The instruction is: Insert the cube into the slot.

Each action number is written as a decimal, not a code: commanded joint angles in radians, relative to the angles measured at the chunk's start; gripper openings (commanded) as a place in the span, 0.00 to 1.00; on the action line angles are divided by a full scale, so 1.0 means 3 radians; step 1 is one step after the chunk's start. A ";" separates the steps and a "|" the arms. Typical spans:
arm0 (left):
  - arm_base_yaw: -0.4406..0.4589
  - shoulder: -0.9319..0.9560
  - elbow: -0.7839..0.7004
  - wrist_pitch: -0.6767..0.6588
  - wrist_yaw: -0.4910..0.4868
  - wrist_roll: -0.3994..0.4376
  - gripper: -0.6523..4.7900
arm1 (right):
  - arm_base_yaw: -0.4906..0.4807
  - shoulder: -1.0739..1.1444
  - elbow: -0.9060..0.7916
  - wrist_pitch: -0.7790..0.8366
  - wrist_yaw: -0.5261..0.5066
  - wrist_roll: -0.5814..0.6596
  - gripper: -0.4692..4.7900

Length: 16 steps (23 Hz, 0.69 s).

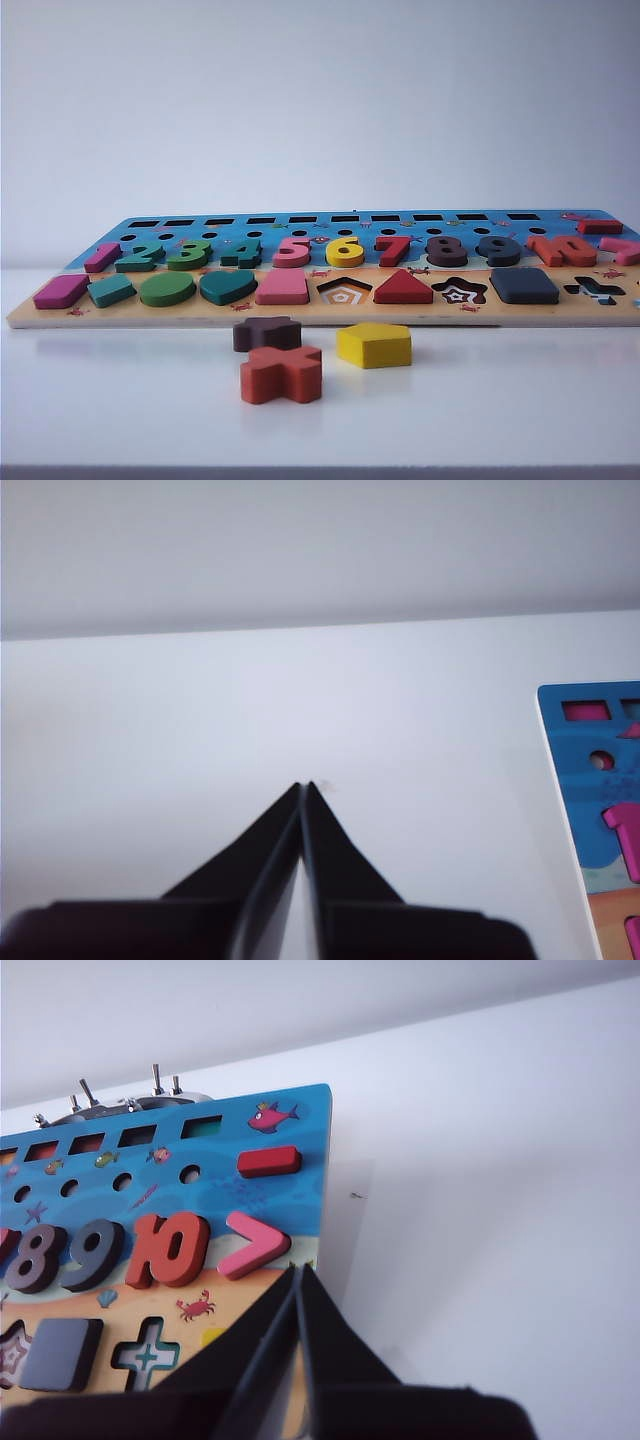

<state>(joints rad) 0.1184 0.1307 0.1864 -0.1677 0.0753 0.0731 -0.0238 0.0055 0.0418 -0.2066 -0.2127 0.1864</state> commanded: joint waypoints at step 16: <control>0.0013 -0.0430 -0.0337 0.0076 -0.0281 -0.0061 0.14 | -0.0006 -0.0009 -0.0116 0.0315 0.0019 -0.0083 0.08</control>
<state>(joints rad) 0.1204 0.0017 0.0929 -0.1566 -0.0051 0.0570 -0.0246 0.0055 0.0082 -0.1406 -0.2096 0.1825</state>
